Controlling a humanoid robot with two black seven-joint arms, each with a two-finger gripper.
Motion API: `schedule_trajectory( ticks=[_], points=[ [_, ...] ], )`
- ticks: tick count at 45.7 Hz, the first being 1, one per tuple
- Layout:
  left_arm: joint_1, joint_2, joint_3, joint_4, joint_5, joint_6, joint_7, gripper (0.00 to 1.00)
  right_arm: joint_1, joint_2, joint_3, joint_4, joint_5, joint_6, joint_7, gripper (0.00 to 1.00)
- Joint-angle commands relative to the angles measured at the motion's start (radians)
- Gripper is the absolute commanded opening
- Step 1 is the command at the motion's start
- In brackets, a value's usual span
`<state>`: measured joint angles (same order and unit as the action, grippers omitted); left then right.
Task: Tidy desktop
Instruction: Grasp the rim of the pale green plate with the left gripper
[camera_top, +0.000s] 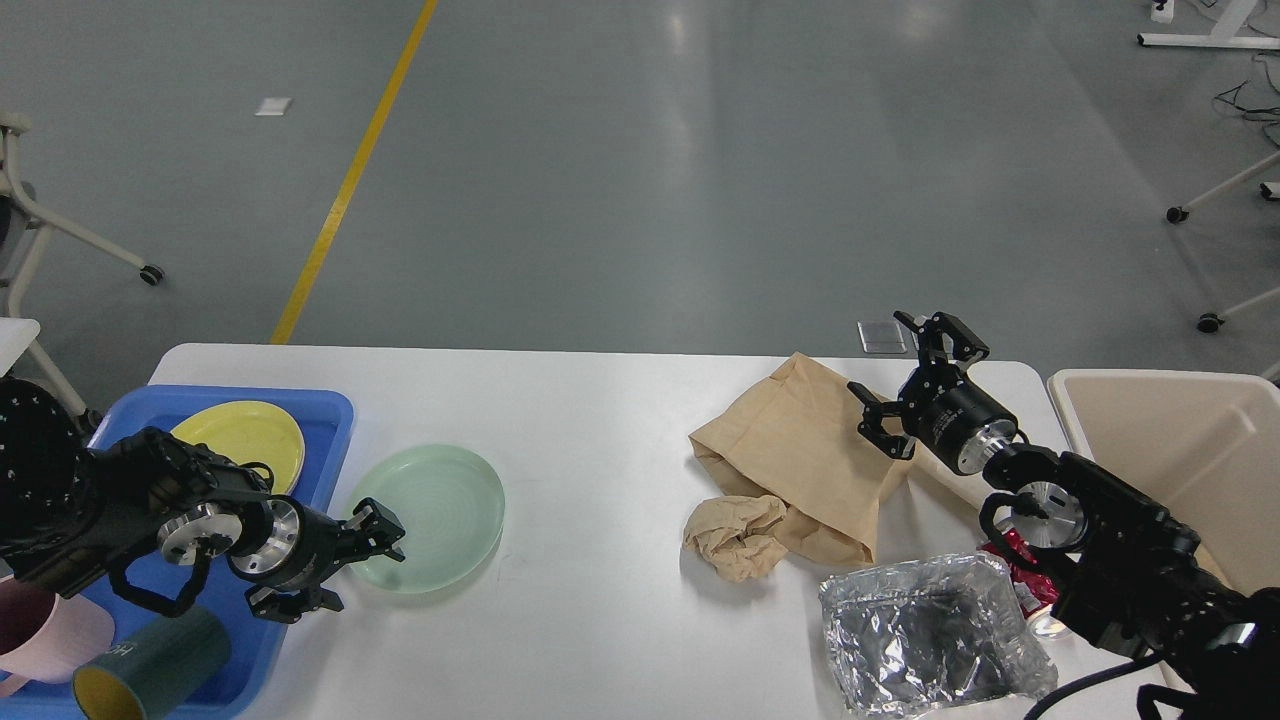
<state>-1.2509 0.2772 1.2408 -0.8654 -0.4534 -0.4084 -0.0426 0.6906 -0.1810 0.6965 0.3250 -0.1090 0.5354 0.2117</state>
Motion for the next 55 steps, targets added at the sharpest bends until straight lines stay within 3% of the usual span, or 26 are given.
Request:
schedule_trajectory(
  ticks=[1,6,14,24,28,55],
  points=[
    [0.007,-0.001,-0.004,0.012,0.002,0.003,0.0,0.82,0.0,0.0,0.0,0.0,-0.001,0.0,0.0,1.0],
    [0.01,-0.001,-0.014,0.02,0.007,0.003,0.0,0.81,0.0,0.0,0.0,0.0,0.0,0.0,0.0,1.0],
    [0.01,-0.003,-0.015,0.02,0.009,-0.01,0.001,0.62,0.0,0.0,0.0,0.0,0.0,0.0,0.0,1.0],
    [0.01,-0.013,-0.024,0.02,0.01,-0.015,0.006,0.52,0.001,0.0,0.0,0.0,0.0,0.0,0.0,1.0],
    [0.011,-0.013,-0.024,0.02,0.01,-0.015,0.006,0.43,0.0,0.0,0.0,0.0,0.0,0.0,0.0,1.0],
    [0.015,-0.013,-0.023,0.02,0.01,-0.096,0.006,0.14,0.0,0.0,0.0,0.0,0.0,0.0,0.0,1.0]
  ],
)
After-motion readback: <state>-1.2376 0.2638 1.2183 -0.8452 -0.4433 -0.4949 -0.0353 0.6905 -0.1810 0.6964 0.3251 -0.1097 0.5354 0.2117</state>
